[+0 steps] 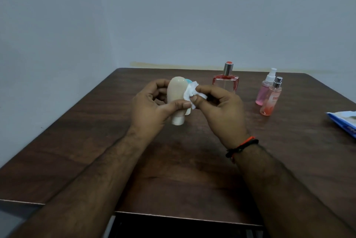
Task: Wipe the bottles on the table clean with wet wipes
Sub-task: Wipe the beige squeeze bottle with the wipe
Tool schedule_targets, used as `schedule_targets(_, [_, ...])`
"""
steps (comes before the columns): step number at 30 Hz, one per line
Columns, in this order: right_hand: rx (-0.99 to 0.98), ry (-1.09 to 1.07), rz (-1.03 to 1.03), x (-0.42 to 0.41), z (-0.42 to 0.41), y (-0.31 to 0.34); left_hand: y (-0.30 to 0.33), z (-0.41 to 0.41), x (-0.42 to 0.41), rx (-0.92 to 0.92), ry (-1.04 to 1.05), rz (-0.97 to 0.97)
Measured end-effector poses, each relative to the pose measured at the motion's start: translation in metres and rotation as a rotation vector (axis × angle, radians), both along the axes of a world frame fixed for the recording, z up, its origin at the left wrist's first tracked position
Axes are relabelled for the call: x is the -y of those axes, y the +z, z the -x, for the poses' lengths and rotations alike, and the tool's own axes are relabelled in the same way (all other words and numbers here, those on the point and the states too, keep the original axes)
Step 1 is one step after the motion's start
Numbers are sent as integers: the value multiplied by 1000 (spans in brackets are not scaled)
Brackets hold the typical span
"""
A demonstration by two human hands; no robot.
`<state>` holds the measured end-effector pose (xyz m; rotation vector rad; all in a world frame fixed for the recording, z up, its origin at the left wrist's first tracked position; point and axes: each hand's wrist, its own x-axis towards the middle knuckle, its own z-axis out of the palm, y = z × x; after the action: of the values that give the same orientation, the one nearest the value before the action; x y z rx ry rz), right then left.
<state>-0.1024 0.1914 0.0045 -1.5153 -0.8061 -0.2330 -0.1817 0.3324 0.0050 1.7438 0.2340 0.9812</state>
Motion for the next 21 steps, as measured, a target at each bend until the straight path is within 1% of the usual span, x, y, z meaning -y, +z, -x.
schedule_targets(3, [20, 40, 31, -2, 2, -2, 1, -1, -1, 71, -103, 233])
schedule_targets(5, [58, 22, 73, -4, 1, -4, 3, 0, -1, 98, -134, 361])
schedule_targets(8, [157, -24, 164, -5, -2, -7, 6, 0, -6, 124, -146, 532])
schedule_targets(10, [202, -45, 238, -4, -3, -9, 8, 0, -9, 136, -121, 599])
schedule_targets(12, [226, -72, 250, -5, -2, -10, 9, -1, -10, 143, -91, 629])
schedule_targets(15, [291, -156, 144, -8, -1, -12, 10, -1, -8, 140, -84, 632])
schedule_targets(18, [444, -210, 171, -10, -2, -15, 9, -1, -3, 129, -85, 600])
schedule_targets(21, [577, -220, 203, -11, -2, -17, 9, 0, -4, 116, -70, 589])
